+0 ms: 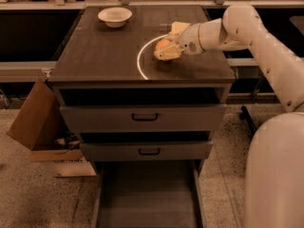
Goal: Pick orange from bottom drawer and place on counter
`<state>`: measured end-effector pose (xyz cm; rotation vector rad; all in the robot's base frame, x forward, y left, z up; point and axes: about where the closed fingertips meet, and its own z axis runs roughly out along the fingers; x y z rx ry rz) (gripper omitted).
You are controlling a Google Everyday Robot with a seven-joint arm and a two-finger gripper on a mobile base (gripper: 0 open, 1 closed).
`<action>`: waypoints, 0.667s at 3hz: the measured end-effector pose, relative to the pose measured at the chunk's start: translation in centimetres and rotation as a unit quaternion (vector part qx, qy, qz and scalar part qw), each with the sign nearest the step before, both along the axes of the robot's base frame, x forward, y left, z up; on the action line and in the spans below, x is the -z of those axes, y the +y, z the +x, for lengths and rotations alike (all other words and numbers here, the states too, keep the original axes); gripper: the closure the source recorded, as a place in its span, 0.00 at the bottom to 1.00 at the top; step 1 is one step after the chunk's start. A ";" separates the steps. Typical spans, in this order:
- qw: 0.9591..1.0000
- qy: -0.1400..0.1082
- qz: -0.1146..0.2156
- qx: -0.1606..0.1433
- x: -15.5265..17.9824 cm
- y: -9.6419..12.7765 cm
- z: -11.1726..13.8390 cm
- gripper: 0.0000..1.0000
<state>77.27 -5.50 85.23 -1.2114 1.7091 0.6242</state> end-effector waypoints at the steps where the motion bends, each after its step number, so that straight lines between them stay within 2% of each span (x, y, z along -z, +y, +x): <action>1: 1.000 -0.005 0.010 0.006 -0.6 -0.7 -0.2 0.00; 2: 1.000 -0.015 0.020 0.012 -1.8 -1.9 -0.5 0.00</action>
Offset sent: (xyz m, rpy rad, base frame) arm -0.0097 -0.0398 0.0362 0.0644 -0.0601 -0.0485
